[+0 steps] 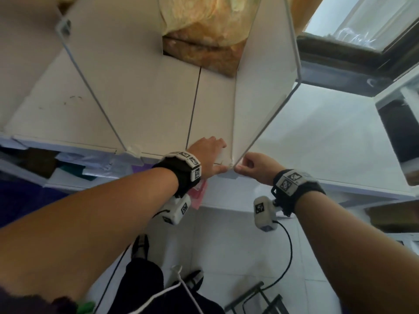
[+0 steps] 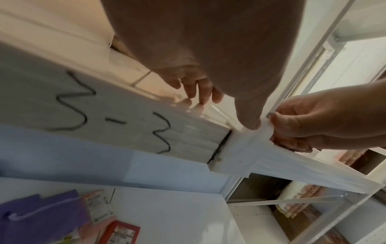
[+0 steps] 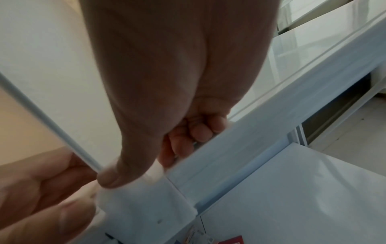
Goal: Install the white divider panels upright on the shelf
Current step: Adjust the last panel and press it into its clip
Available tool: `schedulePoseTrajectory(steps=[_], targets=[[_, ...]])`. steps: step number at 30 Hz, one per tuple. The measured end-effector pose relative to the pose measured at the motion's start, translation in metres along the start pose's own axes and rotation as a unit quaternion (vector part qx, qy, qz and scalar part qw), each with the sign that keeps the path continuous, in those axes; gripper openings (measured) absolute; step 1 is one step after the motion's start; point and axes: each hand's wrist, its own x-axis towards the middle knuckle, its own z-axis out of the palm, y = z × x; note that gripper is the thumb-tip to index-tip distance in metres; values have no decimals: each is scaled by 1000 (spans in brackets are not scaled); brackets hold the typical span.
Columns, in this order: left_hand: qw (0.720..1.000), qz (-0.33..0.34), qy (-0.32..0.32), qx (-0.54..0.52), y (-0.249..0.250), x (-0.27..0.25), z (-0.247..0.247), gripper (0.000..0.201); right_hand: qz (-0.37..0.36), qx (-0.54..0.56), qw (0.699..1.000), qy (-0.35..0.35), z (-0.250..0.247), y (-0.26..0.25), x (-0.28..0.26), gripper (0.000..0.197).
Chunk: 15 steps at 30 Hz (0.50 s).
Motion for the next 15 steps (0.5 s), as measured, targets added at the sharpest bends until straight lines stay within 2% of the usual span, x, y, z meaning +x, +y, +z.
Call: schedulePoseTrajectory(steps=[4,7,11,15], targets=[[1000,-17,10,20,-4,-16,-14,63,21,-18,1000,-10,-4,-4,-3,34],[999,-48,-14,19,-10,-32,-28,55,49,-33,998,-27,-8,-14,-11,35],[997,-66,-25,39,-17,-50,-60,50,99,55,992,-53,-19,-34,-24,34],[997,-48,5,58,-17,-66,-96,45,101,48,993,-29,-39,-67,-42,33]])
